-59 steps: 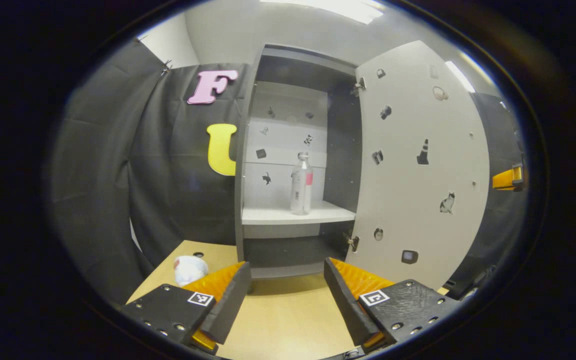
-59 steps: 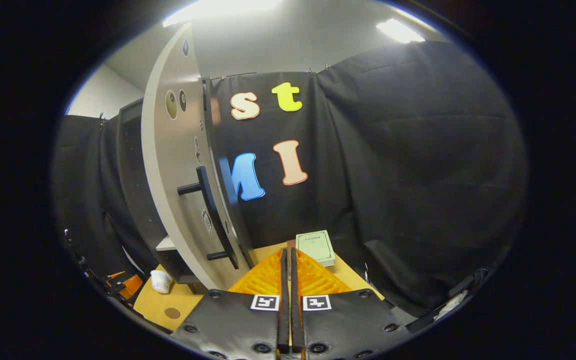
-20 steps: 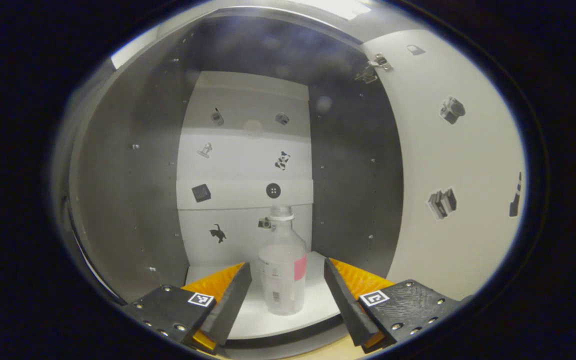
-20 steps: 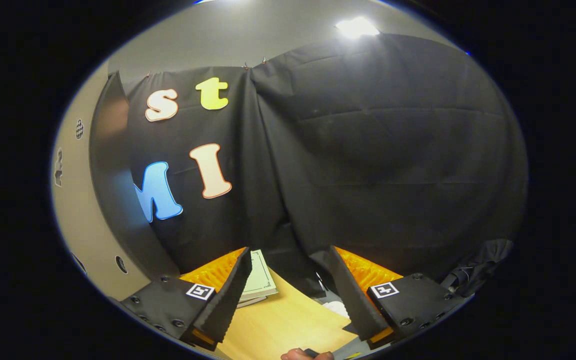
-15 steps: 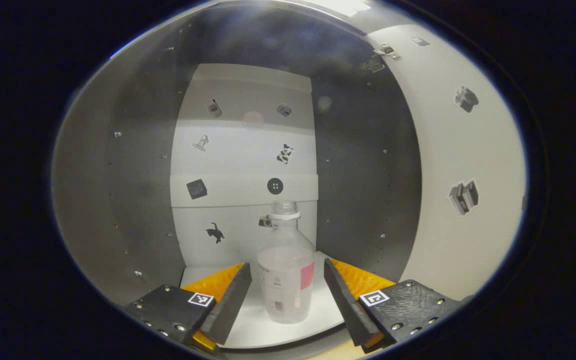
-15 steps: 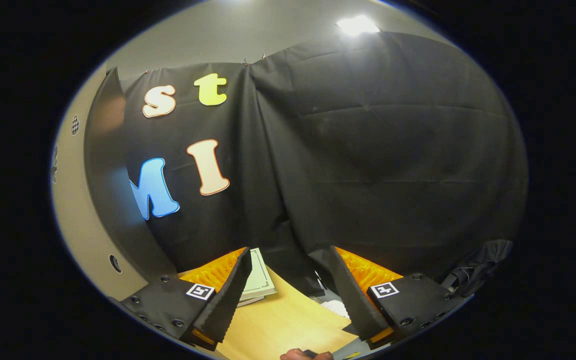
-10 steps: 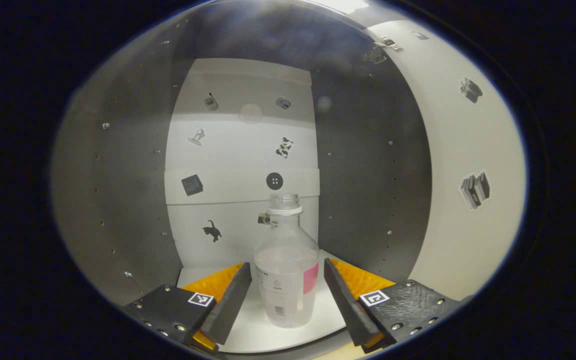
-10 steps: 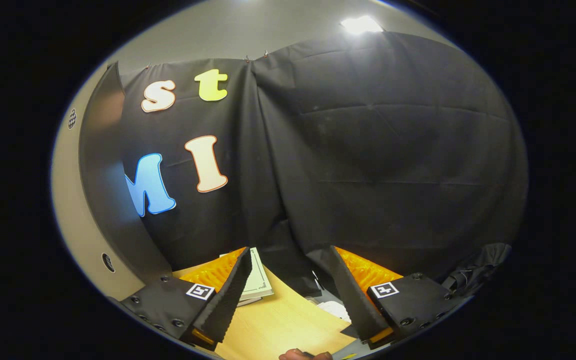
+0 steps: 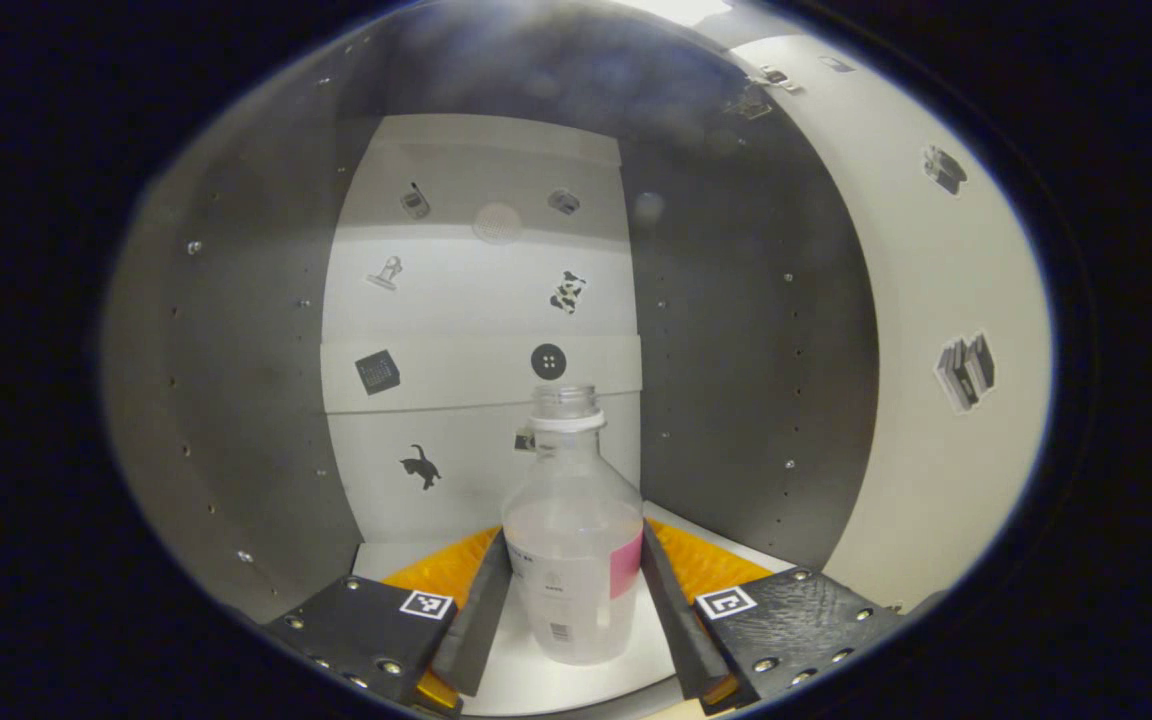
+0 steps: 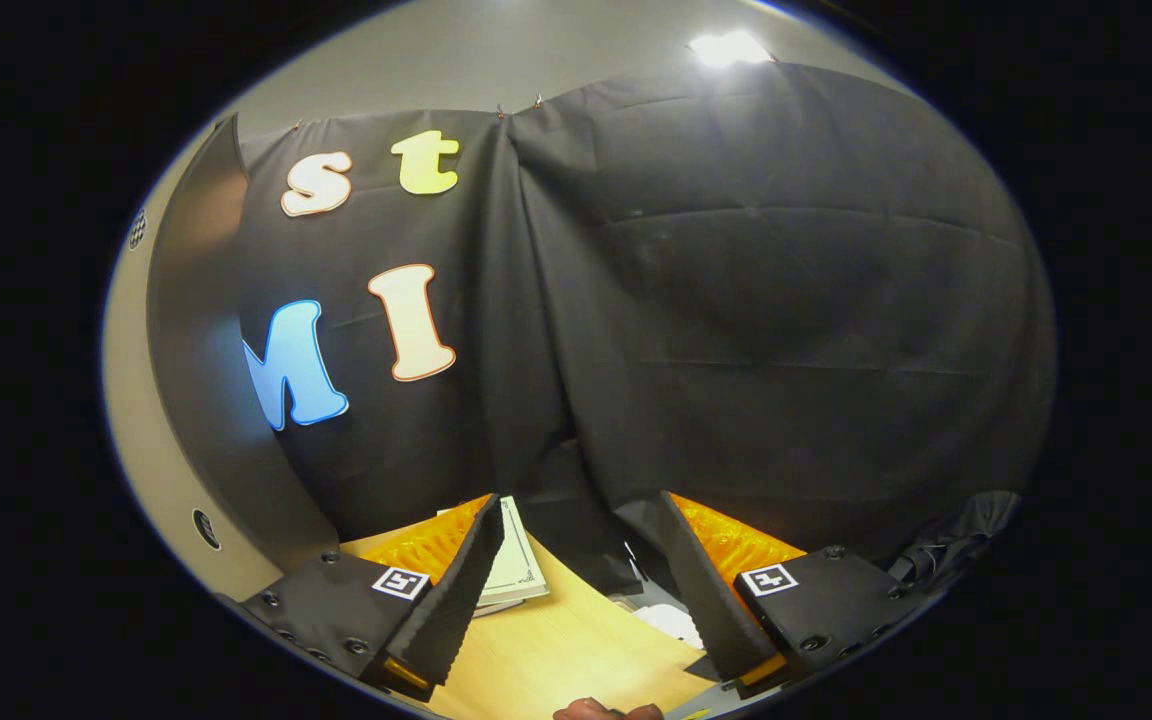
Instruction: Open the cabinet door with the right hand, grasp the bottle in the cabinet with the left hand and place it on the coaster, then close the cabinet door with the right hand.
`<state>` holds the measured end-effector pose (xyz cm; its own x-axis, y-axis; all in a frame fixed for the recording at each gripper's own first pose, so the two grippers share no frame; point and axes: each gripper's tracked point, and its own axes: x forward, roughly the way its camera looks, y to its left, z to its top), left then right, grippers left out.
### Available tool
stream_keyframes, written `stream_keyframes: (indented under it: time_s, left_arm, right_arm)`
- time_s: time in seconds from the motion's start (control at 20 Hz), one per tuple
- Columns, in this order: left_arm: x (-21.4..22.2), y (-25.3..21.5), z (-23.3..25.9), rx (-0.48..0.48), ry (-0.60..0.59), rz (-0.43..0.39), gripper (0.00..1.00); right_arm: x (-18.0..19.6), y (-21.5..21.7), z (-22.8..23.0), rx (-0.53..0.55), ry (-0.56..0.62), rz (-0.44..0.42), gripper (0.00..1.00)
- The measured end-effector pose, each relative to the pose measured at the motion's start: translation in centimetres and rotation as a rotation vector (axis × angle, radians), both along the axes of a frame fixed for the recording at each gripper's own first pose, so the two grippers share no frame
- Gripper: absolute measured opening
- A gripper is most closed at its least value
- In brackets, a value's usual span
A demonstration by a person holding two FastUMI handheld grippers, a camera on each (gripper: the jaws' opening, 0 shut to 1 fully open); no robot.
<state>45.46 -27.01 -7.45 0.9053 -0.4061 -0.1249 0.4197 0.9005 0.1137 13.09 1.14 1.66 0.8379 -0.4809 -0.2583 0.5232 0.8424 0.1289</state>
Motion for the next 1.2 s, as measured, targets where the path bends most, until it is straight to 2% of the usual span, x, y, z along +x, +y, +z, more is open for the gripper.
stream_keyframes:
  time_s: [0.3, 0.6, 0.7, 0.9, 1.2]
  left_arm:
    - [-1.9, 0.8, 1.3, -0.013, -0.004, -0.007, 0.73]
    - [-6.2, 2.8, 4.6, -0.009, -0.041, -0.019, 0.73]
    - [-8.2, 4.1, 5.8, -0.016, -0.055, -0.015, 0.72]
    - [-12.5, 6.8, 7.4, -0.038, -0.06, -0.017, 0.73]
    - [-18.3, 13.6, 7.6, -0.019, -0.071, 0.063, 0.72]
  right_arm:
    - [0.0, 0.2, 0.0, -0.006, 0.001, 0.013, 0.97]
    - [-0.4, 1.0, -0.1, 0.013, 0.001, 0.028, 0.97]
    - [-0.7, 1.5, 0.0, 0.016, 0.013, 0.039, 0.97]
    - [-1.1, 1.0, 0.1, -0.043, 0.015, 0.066, 0.97]
    - [-1.4, 2.7, 0.4, -0.021, 0.001, 0.12, 0.97]
